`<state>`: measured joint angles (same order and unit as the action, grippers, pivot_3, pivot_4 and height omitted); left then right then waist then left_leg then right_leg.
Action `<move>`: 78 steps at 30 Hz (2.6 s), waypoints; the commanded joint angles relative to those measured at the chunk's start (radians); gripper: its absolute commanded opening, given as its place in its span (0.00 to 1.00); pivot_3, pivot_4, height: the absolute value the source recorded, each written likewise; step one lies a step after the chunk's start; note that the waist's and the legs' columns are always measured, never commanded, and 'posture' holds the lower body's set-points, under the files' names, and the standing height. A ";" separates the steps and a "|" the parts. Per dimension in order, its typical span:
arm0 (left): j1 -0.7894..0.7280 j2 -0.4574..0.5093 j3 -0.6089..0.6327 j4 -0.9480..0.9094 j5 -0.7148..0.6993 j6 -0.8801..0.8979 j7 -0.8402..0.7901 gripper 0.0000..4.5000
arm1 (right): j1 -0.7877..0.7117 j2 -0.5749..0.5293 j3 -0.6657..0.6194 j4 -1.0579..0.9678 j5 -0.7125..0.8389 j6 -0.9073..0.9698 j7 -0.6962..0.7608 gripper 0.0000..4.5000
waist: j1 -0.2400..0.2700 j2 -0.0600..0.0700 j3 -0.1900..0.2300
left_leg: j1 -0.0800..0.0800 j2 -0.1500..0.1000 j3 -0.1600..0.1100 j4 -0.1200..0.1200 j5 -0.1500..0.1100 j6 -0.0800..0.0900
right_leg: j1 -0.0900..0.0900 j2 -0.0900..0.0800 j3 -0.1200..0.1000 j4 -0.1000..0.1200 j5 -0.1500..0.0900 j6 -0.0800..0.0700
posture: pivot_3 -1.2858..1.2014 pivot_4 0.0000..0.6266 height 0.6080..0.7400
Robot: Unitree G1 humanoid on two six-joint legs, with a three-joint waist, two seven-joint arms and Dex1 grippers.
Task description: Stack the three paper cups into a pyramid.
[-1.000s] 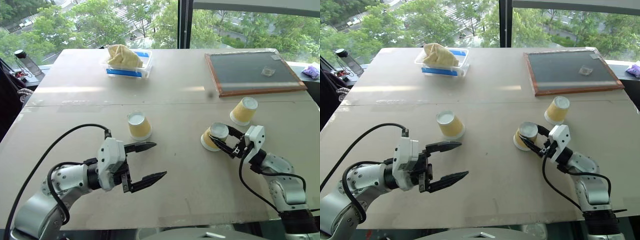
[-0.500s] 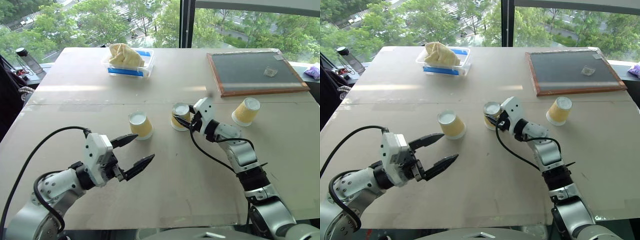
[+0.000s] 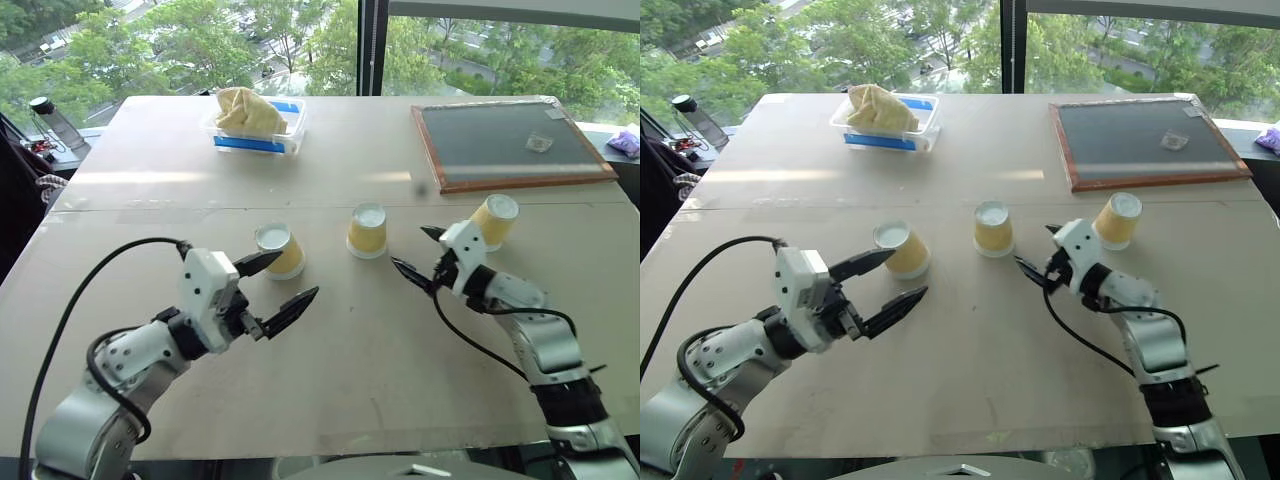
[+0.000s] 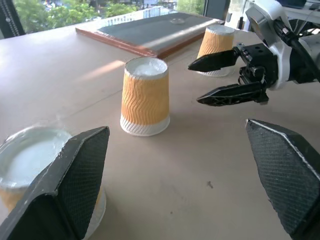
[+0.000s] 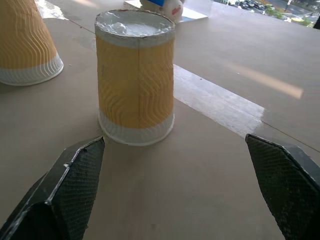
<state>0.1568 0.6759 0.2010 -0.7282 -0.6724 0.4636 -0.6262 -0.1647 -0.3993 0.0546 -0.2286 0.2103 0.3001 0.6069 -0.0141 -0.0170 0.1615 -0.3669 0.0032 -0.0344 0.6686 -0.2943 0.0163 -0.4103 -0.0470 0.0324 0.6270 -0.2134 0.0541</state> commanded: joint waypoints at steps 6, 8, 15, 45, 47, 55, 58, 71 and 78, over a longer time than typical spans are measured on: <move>-0.202 0.001 -0.082 -0.024 -0.047 0.102 0.036 1.00 | -0.036 -0.024 -0.229 0.038 -0.027 -0.066 -0.178 0.99 | -0.003 0.000 0.000 | 0.002 0.000 0.001 0.000 0.000 0.000 | 0.001 0.001 0.002 0.001 0.000 0.000 | 0.52 0.24 1.00; -0.230 0.000 -0.094 -0.020 -0.052 0.116 0.036 1.00 | -0.070 -0.020 -0.243 0.091 -0.037 -0.086 -0.206 0.99 | -0.003 0.000 0.000 | 0.002 0.000 0.002 0.000 0.000 0.000 | 0.001 0.001 0.003 0.001 0.000 0.000 | 0.52 0.24 1.00; -0.273 -0.002 -0.106 -0.030 -0.072 0.135 0.019 1.00 | -0.147 -0.009 -0.264 0.213 -0.048 -0.147 -0.258 0.99 | -0.001 0.000 0.000 | 0.000 0.000 0.002 0.000 0.000 0.000 | 0.000 0.001 0.003 0.000 0.000 0.000 | 0.52 0.24 1.00; -0.402 0.024 -0.123 -0.024 -0.116 0.205 -0.007 1.00 | -0.152 0.076 -0.343 0.262 0.068 -0.070 -0.373 0.73 | -0.002 0.000 0.000 | 0.000 0.000 0.002 0.000 0.000 0.000 | 0.000 0.001 0.005 0.000 0.000 0.000 | 0.52 0.24 1.00; -0.396 0.022 -0.116 -0.027 -0.114 0.207 0.004 1.00 | -0.151 0.075 -0.329 0.254 0.064 -0.075 -0.361 0.54 | -0.002 0.000 0.000 | 0.001 0.000 0.002 0.000 0.000 0.000 | 0.000 0.002 0.005 0.000 0.000 0.000 | 0.52 0.24 1.00; -0.266 0.051 -0.074 -0.030 -0.012 0.169 0.037 1.00 | -0.173 0.118 -0.203 0.188 0.104 -0.046 -0.244 0.45 | -0.008 0.001 0.000 | 0.001 0.000 0.002 0.000 0.000 0.000 | 0.000 0.002 0.006 0.000 0.000 0.000 | 0.52 0.24 1.00; -0.182 0.042 -0.044 -0.047 0.021 0.147 0.052 1.00 | -0.189 0.137 -0.132 0.157 0.120 -0.007 -0.189 0.45 | -0.007 0.001 0.001 | 0.001 0.001 0.002 0.000 0.000 0.000 | 0.000 0.002 0.006 0.000 0.000 0.000 | 0.52 0.24 1.00; 0.070 -0.074 -0.045 -0.112 0.151 -0.018 0.094 1.00 | -0.208 0.147 0.047 0.183 0.049 0.005 -0.092 0.45 | 0.000 0.001 0.001 | 0.000 0.000 0.002 0.000 0.000 0.000 | -0.001 0.000 0.004 -0.001 0.000 0.000 | 0.52 0.24 1.00; 0.075 -0.083 -0.053 -0.117 0.164 -0.020 0.093 1.00 | -0.186 0.134 0.045 0.152 0.045 0.024 -0.078 0.45 | 0.000 0.001 0.001 | 0.000 0.000 0.001 0.000 0.000 0.000 | 0.000 0.001 0.004 0.000 0.000 0.000 | 0.52 0.24 1.00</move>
<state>0.2321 0.5972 0.1472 -0.8040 -0.5124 0.4681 -0.5371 -0.3601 -0.2586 0.1013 -0.0383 0.2547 0.3182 0.5194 -0.0138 -0.0163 0.1621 -0.3665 0.0033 -0.0331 0.6684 -0.2942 0.0164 -0.4108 -0.0462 0.0360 0.6270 -0.2134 0.0541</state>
